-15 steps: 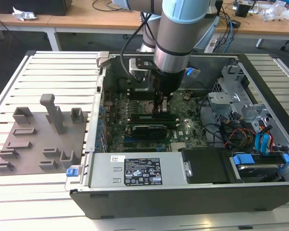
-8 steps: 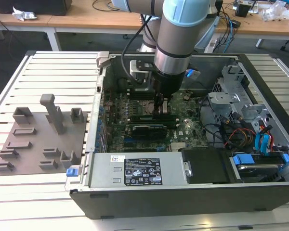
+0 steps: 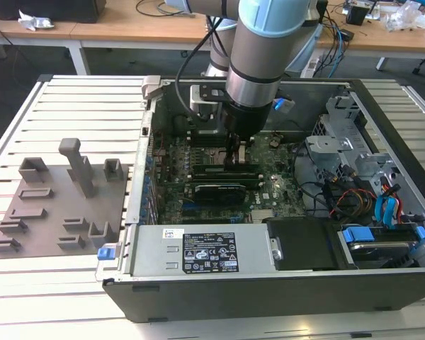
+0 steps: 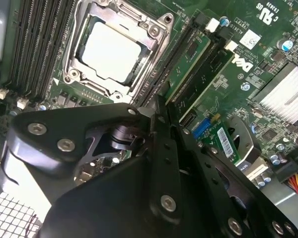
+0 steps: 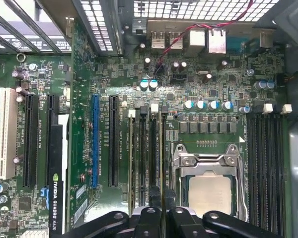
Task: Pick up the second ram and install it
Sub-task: 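Insert the second ram into the second slot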
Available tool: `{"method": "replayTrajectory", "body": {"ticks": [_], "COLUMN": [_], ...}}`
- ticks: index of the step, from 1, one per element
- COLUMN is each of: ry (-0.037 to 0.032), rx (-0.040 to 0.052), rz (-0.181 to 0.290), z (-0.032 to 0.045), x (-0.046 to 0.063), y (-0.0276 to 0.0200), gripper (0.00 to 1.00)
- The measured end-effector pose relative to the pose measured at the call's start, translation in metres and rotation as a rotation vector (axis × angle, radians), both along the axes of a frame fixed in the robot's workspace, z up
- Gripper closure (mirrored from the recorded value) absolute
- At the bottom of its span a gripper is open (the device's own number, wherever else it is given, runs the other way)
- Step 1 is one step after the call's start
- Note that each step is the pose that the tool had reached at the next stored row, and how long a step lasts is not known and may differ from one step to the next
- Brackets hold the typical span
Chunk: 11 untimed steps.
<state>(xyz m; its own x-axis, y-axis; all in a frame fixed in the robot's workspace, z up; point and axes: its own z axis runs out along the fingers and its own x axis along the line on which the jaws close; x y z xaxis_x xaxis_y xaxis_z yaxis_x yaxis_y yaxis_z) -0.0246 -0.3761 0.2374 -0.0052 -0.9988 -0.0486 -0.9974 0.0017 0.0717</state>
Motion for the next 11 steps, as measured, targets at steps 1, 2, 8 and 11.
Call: {"method": "replayTrajectory", "body": {"ticks": [1,2,8,11], "ry": [0.0001,0.0001,0.0001,0.0001], "rx": [-0.0007,-0.0017,-0.0057,-0.0149], "rz": [-0.003,-0.01,-0.011,-0.012], "z": [-0.0003,-0.0006,-0.001,-0.0014], "x": [0.0,0.0,0.0001,0.0002], "y": [-0.0001,-0.0002,-0.0043,-0.0044], "gripper": [0.87,0.87,0.87,0.87]}}
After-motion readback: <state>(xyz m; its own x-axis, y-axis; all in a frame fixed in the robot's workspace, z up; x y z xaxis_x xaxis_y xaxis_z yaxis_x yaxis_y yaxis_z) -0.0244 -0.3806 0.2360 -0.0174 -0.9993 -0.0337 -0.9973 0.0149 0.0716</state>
